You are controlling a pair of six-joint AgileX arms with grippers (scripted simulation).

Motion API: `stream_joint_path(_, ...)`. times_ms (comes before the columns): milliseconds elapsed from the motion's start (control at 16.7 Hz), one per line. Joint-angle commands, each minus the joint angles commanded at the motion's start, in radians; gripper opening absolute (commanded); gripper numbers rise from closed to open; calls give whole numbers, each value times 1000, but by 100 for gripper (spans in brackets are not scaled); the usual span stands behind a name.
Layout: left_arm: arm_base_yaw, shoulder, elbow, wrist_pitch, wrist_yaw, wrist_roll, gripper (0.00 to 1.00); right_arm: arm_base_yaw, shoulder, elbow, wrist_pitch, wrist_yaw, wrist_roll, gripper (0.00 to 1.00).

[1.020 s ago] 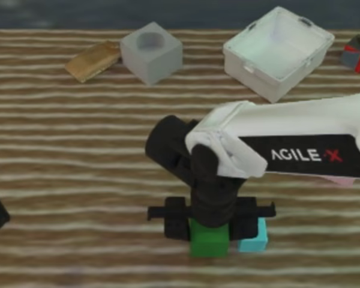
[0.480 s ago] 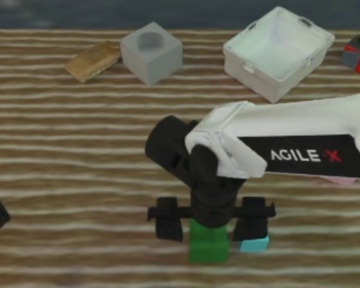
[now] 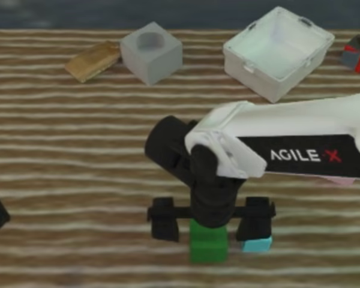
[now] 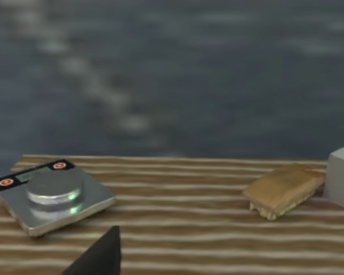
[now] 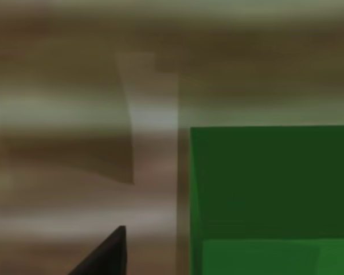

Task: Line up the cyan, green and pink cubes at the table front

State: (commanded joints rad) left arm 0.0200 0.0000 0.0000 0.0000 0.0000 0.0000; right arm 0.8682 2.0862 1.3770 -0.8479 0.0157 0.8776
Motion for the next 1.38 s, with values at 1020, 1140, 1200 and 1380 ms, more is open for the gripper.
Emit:
stream_joint_path(1020,0,0,0,0,0,0,100,-31,-76,165,-248,0,-105,100)
stream_joint_path(1140,0,0,0,0,0,0,100,-72,-61,181,-255,-1,-218,100)
stream_joint_path(1200,0,0,0,0,0,0,100,-97,-53,189,-259,-1,-286,100)
stream_joint_path(1380,0,0,0,0,0,0,100,-189,-33,207,-271,-3,-525,100)
